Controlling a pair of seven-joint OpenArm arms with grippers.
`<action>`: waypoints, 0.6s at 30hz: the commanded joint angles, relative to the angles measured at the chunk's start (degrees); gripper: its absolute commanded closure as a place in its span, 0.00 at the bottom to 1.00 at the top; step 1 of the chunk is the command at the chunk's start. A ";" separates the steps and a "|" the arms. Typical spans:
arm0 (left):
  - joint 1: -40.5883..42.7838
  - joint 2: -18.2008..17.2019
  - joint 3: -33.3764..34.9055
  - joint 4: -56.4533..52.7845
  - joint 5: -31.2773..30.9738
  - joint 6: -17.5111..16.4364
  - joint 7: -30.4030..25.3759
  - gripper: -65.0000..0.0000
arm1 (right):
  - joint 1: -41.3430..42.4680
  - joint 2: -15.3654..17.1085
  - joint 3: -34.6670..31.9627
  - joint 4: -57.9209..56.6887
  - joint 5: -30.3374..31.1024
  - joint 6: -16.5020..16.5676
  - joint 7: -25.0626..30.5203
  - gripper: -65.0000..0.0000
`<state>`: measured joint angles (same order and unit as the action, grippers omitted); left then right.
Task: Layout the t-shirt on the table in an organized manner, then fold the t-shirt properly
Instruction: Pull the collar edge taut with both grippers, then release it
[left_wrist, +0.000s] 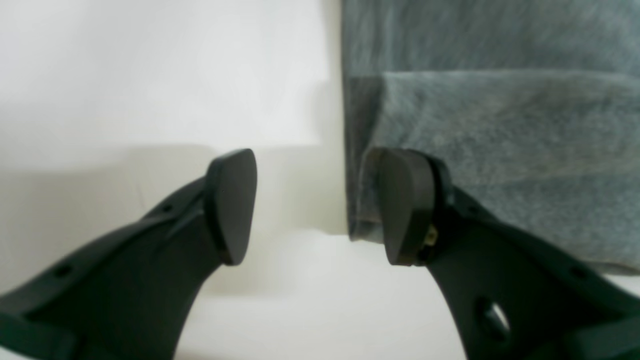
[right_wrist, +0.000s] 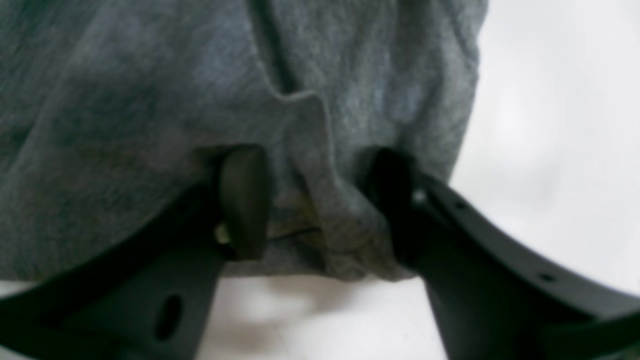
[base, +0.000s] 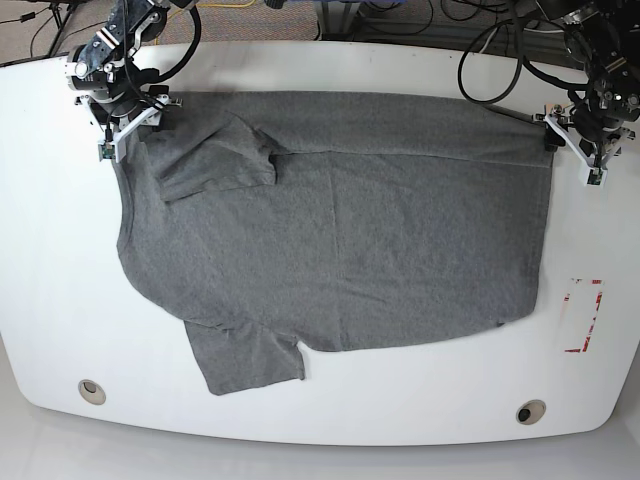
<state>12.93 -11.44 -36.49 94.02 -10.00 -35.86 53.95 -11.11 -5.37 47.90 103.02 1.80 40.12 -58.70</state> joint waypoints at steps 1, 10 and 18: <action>0.39 -0.82 -0.30 0.88 -0.33 0.12 -1.16 0.44 | -0.53 0.57 0.23 0.58 -1.85 -0.12 -1.57 0.68; 3.03 -0.91 -0.30 0.88 -0.33 0.12 -1.16 0.44 | -4.23 0.84 0.06 1.64 -1.94 -0.12 -1.57 0.85; 6.90 -1.88 -0.30 0.88 -0.51 0.12 -1.16 0.44 | -8.27 0.93 -0.03 5.77 -1.58 -0.12 -1.65 0.85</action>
<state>18.52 -12.27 -36.47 94.24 -11.51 -35.88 51.90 -18.09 -4.78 47.64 106.94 1.76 40.10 -58.76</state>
